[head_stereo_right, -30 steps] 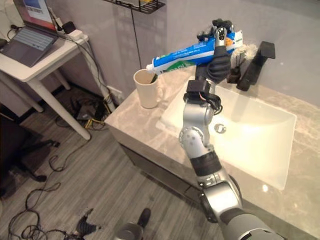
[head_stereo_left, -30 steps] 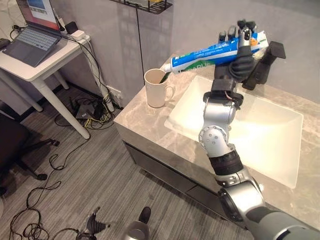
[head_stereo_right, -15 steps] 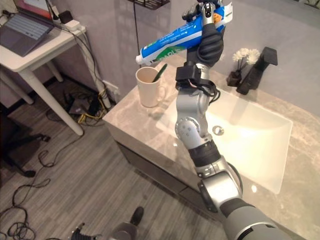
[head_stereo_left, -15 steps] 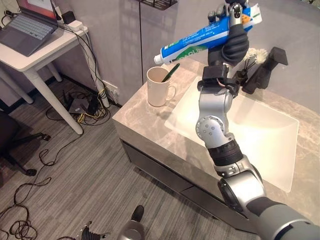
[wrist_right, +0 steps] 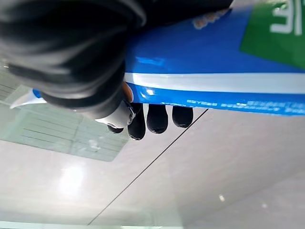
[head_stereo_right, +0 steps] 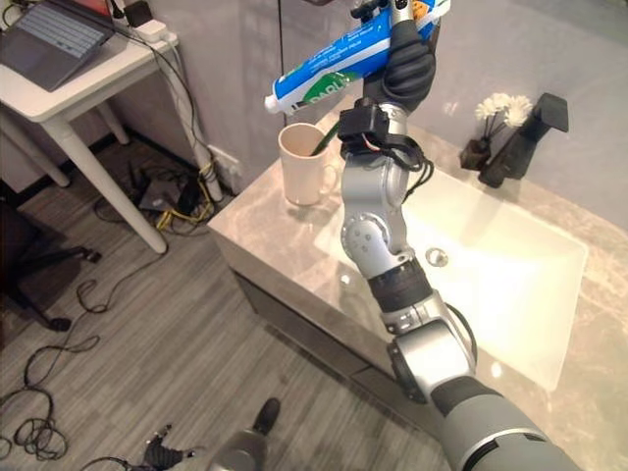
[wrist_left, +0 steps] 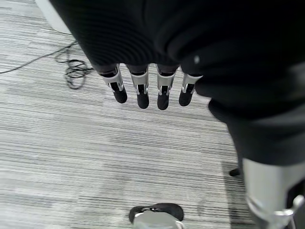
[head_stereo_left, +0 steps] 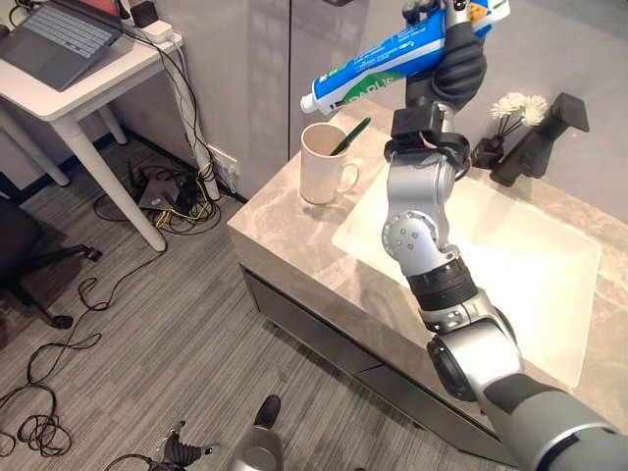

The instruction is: Put brush and paste in cup on sink, flatten towel.

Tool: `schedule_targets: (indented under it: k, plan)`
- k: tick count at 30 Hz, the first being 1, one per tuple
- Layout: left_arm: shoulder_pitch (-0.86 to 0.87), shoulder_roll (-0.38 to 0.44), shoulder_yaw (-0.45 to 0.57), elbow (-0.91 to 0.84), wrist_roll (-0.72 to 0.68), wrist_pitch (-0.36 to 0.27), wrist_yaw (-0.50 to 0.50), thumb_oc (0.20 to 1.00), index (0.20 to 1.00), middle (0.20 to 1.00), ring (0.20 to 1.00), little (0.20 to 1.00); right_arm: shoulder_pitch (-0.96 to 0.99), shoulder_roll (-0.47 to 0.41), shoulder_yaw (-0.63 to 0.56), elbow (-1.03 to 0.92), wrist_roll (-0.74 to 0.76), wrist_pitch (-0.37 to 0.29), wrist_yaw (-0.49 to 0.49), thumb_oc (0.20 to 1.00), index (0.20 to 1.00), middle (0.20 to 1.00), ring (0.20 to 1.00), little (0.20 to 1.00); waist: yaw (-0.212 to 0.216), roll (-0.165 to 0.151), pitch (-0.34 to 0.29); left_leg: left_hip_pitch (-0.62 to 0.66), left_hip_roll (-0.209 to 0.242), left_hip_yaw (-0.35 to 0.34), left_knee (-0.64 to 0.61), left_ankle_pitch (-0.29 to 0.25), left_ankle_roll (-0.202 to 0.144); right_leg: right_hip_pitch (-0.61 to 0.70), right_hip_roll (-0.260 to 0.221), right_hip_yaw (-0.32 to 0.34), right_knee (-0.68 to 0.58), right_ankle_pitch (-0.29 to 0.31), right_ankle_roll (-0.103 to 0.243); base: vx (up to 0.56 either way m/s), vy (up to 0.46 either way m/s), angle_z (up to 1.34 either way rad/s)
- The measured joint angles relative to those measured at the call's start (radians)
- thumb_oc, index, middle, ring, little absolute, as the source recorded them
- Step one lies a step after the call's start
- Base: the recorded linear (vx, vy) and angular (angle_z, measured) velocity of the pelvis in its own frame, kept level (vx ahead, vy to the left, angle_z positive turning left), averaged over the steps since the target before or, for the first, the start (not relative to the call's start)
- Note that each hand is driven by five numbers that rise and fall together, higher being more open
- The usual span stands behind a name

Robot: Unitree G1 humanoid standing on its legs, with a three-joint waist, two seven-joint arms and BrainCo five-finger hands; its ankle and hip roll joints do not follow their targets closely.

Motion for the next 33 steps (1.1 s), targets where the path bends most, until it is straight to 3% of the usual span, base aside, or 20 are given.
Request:
schedule_targets:
  k: [6, 33]
  plan:
    - [-0.003, 0.000, -0.005, 0.007, -0.005, 0.000, 0.000, 1.000, 1.000, 1.000, 1.000, 1.000, -0.023, -0.005, 0.002, 0.037, -0.008, 0.017, -0.003, 0.200, 0.200, 0.200, 0.200, 0.200, 0.002, -0.014, 0.008, -0.009, -0.002, -0.008, 0.002, 0.000, 0.000, -0.004, 0.000, -0.009, 0.000, 0.000, 0.000, 0.01, 0.004, 0.03]
    - [-0.008, -0.002, -0.042, -0.044, -0.044, -0.008, -0.008, 1.000, 1.000, 1.000, 1.000, 1.000, -0.102, -0.056, 0.034, 0.226, -0.087, 0.061, -0.044, 0.200, 0.200, 0.200, 0.200, 0.200, 0.003, 0.002, 0.026, -0.030, -0.002, -0.014, 0.014, 0.000, 0.000, -0.016, 0.003, -0.013, 0.000, 0.002, -0.003, 0.00, 0.000, 0.00]
